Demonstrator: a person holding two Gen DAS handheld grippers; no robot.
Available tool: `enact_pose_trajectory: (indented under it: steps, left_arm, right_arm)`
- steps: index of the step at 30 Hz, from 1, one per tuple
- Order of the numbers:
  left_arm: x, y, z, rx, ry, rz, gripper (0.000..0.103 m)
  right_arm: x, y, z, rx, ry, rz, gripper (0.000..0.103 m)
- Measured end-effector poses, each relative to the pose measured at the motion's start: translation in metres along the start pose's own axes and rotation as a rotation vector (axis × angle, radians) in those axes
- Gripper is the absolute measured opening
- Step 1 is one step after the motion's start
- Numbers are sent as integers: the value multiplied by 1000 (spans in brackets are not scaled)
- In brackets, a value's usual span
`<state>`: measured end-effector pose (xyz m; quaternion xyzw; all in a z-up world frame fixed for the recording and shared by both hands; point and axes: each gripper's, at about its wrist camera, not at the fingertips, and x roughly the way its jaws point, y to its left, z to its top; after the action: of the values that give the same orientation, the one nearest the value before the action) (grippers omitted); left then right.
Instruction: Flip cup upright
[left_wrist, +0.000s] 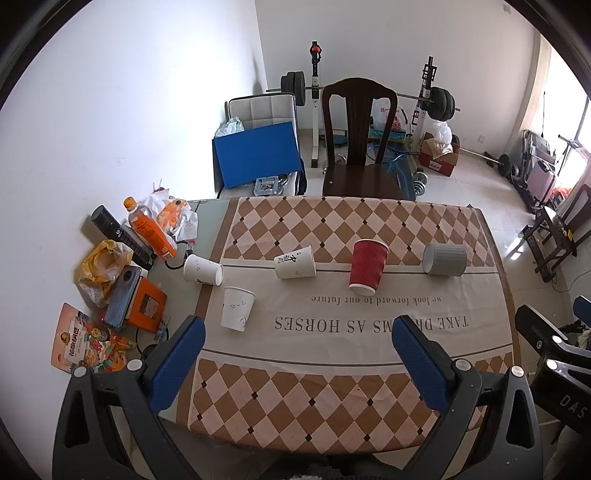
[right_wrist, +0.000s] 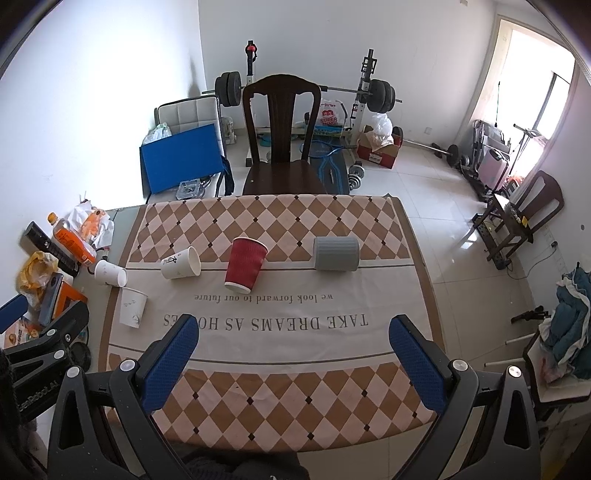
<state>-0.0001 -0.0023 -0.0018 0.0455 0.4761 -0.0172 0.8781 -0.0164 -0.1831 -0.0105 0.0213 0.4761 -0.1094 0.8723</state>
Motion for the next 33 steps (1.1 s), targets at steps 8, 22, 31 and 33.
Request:
enact_pose_trajectory:
  steps: [8, 22, 31, 33]
  left_arm:
    - [-6, 5, -4, 2, -5, -1, 103]
    - [-8, 4, -6, 2, -5, -1, 103]
    - [-8, 4, -6, 1, -4, -4, 103]
    - [-8, 4, -6, 2, -6, -3, 103]
  right_arm:
    - [-1, 3, -3, 3, 4, 1, 103]
    - [-2, 3, -2, 5, 5, 0, 103]
    - [-3, 1, -3, 5, 5, 4, 103]
    - [-3, 1, -4, 4, 4, 1, 103]
